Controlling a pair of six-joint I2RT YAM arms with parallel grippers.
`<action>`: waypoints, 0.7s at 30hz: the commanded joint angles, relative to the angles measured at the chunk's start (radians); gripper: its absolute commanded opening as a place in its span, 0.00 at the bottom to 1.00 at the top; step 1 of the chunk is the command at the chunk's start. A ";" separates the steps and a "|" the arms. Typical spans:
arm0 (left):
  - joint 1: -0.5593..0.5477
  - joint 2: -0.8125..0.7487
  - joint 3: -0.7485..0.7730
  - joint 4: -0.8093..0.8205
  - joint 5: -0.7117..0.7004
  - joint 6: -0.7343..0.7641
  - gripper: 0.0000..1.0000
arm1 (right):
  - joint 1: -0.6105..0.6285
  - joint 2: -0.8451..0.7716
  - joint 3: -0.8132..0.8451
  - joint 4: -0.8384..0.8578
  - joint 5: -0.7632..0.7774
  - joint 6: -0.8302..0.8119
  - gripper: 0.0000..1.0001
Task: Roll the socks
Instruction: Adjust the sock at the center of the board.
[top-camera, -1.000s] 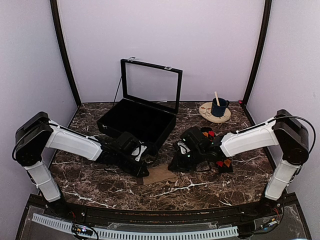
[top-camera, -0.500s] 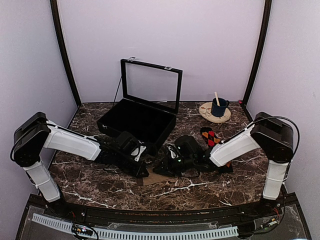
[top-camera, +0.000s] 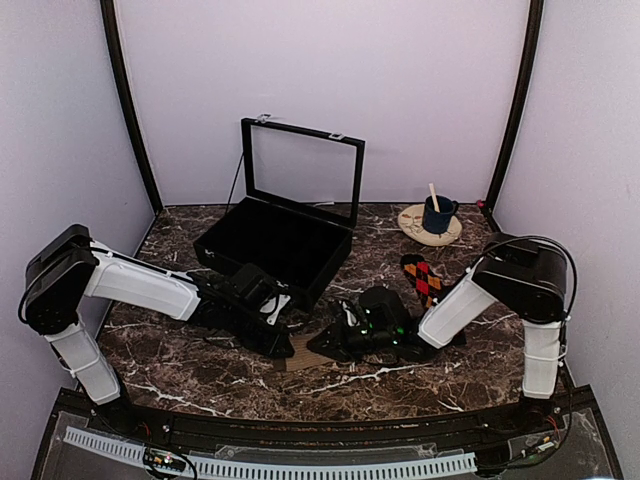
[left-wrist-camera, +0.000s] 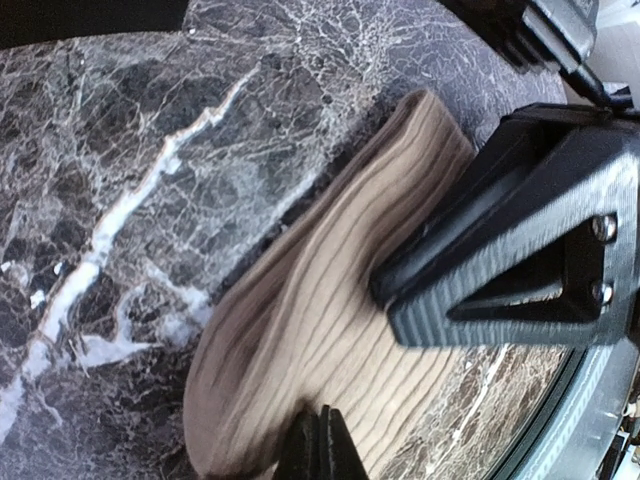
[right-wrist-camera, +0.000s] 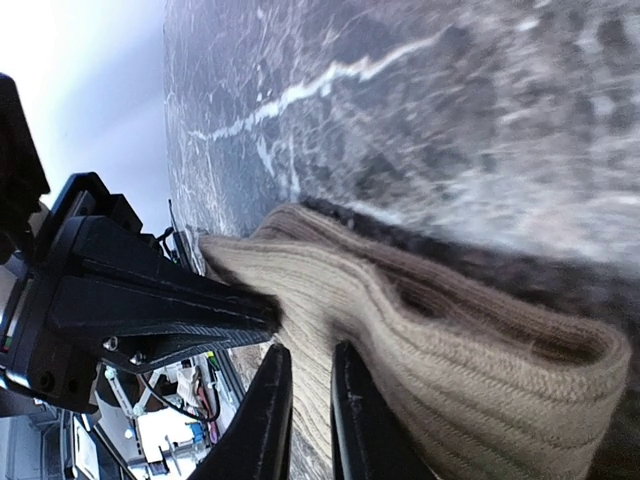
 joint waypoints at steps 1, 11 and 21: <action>0.001 -0.029 -0.016 -0.036 -0.013 -0.009 0.00 | -0.025 -0.009 -0.056 0.006 0.078 -0.008 0.15; 0.002 -0.012 -0.041 -0.019 -0.025 -0.015 0.00 | -0.065 -0.053 -0.115 0.014 0.117 -0.035 0.15; 0.000 0.020 -0.035 -0.019 -0.028 -0.006 0.00 | -0.094 -0.098 -0.162 0.013 0.149 -0.058 0.15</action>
